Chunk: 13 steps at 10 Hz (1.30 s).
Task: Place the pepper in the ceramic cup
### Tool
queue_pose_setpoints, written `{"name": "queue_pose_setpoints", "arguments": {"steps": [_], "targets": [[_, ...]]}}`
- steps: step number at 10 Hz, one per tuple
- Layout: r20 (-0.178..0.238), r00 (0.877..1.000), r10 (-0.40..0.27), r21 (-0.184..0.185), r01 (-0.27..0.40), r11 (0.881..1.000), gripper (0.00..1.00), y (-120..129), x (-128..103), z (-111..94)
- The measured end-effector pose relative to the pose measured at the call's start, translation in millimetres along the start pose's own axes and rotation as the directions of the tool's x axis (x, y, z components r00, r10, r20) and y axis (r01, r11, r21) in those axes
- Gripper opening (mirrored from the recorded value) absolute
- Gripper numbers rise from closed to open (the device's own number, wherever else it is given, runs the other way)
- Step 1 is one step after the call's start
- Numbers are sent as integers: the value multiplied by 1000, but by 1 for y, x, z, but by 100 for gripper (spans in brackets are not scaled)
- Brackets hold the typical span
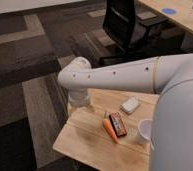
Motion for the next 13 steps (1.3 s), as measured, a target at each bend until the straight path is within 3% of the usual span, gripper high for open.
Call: {"name": "queue_pose_setpoints", "arguments": {"steps": [3, 9, 13], "targets": [[-26, 989, -145, 20, 146, 989, 65, -19, 10, 9], [-35, 987, -156, 17, 157, 987, 65, -19, 12, 12], [-16, 985, -170, 27, 170, 985, 65, -43, 7, 28]]}}
